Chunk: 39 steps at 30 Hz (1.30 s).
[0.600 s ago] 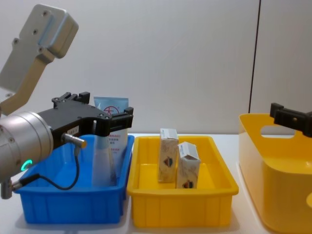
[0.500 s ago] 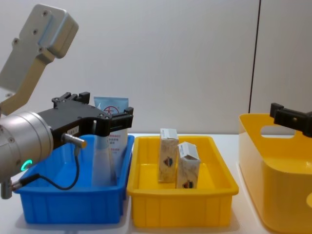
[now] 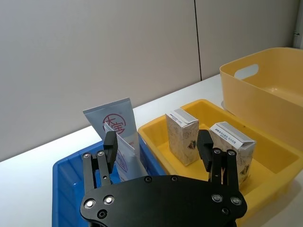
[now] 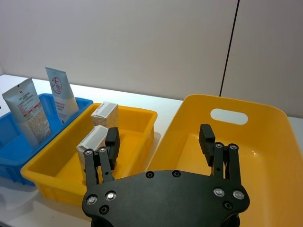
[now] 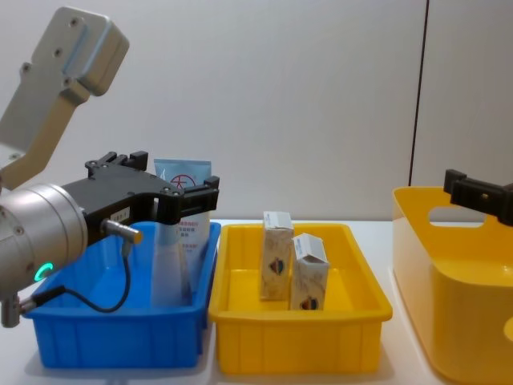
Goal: Bimanual collaborative sorting of washing and personal care products
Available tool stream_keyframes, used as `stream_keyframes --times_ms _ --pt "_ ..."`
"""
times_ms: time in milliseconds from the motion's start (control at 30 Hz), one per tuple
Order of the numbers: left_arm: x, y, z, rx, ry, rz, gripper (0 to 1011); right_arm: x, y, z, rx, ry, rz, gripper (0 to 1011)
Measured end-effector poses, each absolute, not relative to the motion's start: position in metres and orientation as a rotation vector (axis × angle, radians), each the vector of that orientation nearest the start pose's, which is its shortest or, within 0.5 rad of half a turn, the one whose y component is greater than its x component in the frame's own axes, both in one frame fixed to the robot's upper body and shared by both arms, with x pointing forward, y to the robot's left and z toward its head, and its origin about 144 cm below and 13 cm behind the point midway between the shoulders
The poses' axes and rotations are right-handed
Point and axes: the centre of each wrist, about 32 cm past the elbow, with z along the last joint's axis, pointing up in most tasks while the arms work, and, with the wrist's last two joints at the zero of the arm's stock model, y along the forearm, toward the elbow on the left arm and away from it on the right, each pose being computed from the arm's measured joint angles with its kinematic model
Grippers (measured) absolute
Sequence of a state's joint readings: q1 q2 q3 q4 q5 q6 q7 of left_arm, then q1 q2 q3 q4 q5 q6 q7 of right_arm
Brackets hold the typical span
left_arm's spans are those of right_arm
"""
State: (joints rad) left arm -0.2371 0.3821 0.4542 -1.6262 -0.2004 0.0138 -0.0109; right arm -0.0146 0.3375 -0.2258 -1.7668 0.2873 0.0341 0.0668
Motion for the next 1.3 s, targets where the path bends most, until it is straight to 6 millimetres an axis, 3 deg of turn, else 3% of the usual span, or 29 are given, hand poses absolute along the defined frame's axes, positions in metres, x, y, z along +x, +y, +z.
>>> stream_keyframes --times_ms 1300 --pt "0.492 0.1984 1.2044 0.061 -0.268 1.124 1001 0.4435 -0.2371 1.1889 0.026 -0.075 -1.229 1003"
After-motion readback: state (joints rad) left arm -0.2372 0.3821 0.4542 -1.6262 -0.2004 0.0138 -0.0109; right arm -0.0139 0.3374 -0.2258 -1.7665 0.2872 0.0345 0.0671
